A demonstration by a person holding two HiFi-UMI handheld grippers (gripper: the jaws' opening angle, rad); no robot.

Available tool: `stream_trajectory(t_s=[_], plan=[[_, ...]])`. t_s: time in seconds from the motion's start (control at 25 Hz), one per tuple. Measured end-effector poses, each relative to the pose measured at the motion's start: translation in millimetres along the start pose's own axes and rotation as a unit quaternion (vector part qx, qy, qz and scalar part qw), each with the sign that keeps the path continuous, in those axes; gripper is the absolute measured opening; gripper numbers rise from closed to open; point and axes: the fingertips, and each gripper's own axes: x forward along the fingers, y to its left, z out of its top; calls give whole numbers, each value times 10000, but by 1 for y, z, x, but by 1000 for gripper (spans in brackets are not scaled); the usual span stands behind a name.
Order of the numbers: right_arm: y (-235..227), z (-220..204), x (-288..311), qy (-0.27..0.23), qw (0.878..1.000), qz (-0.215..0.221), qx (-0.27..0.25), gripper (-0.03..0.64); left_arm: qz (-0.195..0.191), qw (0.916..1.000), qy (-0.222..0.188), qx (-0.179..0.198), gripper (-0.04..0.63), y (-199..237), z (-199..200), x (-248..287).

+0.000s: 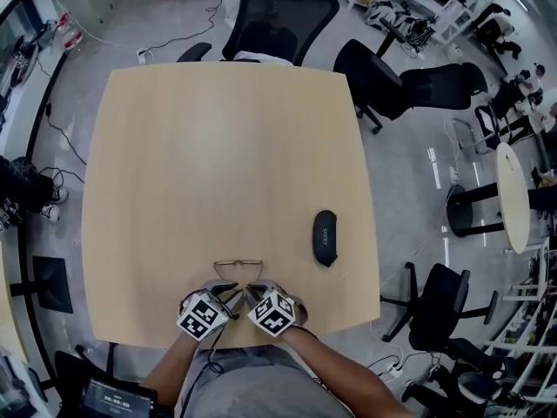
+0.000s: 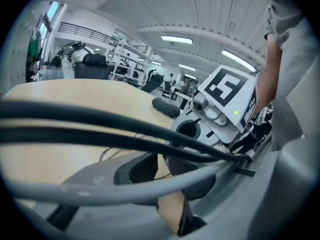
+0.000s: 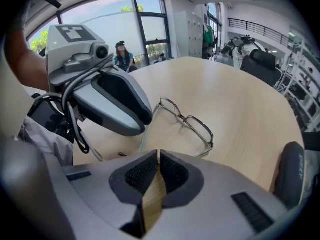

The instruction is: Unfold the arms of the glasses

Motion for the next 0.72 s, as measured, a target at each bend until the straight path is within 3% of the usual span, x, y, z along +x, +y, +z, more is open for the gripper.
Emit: stream_trajectory(t_s=[0.08,0.16,0.24,0.4,0.72], plan=[[-1,1,0,11,10000,-3,-29,20,-41,9971,664,380,61,2,-14,13],[1,0,0,40,10000,11,-81,18,-57,9888,1256,799,58,3,-29,21],[3,0,0,65,9998,13,-165,17,-70,9826,1556,1015,51,4,-38,26],[5,-2,-1,117,9997,17,-235,17,-71,9802,1697,1022,44,4,-38,28],[-4,-26,-13,335,9985,30,-421,17,-103,9864,1571,475,41,-1,-38,31]])
